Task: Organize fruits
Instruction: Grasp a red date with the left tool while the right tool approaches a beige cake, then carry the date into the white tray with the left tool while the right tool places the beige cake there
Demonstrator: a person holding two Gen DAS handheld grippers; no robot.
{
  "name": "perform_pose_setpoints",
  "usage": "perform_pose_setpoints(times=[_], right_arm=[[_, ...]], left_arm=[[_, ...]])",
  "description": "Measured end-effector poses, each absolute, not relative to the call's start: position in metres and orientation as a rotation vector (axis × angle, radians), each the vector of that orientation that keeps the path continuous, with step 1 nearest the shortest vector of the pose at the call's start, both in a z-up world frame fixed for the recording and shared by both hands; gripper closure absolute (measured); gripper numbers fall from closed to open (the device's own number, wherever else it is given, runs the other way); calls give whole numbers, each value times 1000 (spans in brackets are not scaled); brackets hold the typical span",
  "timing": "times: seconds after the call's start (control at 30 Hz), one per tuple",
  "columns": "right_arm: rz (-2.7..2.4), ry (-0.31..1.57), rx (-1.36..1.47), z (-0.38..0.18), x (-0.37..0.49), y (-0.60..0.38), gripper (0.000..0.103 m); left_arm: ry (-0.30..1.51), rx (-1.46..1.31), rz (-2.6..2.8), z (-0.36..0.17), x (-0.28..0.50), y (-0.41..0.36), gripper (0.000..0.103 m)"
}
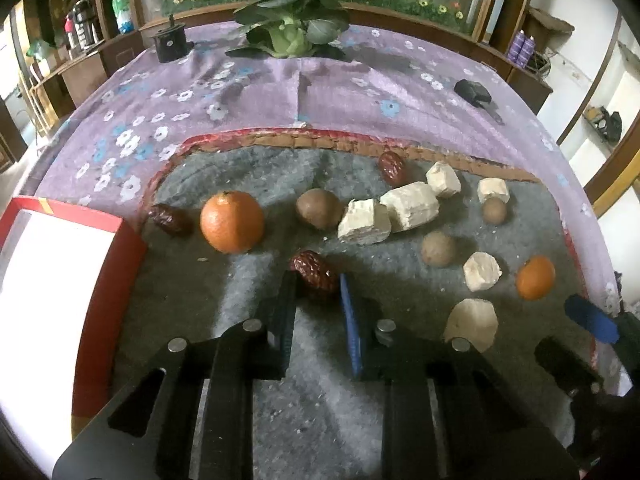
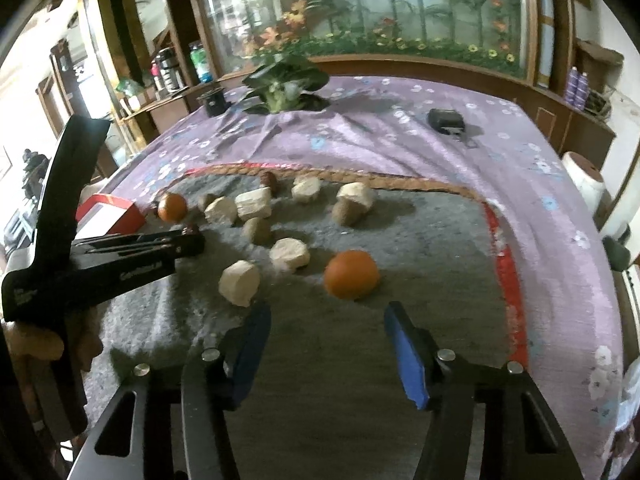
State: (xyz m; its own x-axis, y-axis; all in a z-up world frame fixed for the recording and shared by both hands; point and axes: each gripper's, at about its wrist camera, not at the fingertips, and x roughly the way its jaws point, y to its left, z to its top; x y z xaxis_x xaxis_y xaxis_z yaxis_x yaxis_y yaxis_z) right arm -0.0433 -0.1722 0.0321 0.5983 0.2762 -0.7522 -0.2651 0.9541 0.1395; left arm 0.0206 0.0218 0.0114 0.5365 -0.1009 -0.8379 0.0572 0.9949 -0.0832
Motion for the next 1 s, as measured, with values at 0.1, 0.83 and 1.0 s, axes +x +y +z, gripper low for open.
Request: perform_pose_setpoints(times=[0.1,0.83,1.0], right_arm=[[372,884,35,31,-42,-163,45],[523,896,38,33,-21,-104,45],[518,935,-13,19,-16,-91,45]], left_arm=[[979,-35,-83,17,11,25,83],[872,-43,-40,56,-43,73,82],[880,-58,-41,53,-42,76,82]])
